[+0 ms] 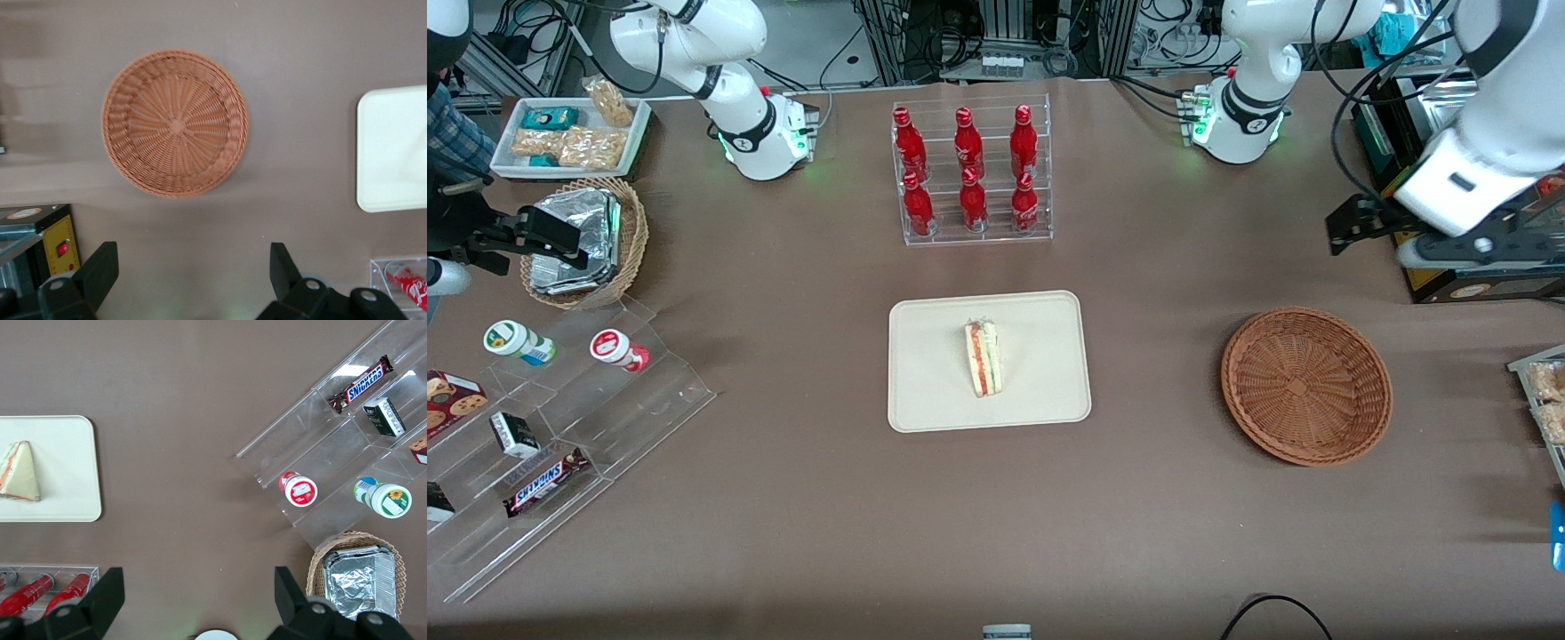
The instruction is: Place sandwich from basket to tray
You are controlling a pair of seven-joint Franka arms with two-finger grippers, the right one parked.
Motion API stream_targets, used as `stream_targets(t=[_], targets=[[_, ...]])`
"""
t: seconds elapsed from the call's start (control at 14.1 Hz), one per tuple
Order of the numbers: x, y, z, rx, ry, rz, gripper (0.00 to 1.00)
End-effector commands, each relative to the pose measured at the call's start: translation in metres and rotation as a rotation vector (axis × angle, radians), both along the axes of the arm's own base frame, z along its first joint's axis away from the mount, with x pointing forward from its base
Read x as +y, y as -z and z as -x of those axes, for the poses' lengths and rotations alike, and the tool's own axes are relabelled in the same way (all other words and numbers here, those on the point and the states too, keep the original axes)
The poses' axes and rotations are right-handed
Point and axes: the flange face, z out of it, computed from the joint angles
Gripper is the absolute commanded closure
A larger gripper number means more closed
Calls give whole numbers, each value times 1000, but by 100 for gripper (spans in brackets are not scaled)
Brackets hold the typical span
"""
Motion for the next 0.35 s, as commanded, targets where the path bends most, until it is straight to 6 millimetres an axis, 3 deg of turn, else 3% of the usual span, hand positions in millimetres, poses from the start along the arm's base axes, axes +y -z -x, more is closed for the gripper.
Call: stream_targets(t=[0.0,0.07,0.28], targets=[[32,-26,-3,-27,-46,2,0],[44,-26,-4,-25,-66,9,0],[47,-24,-7,-20,-72,10,0]])
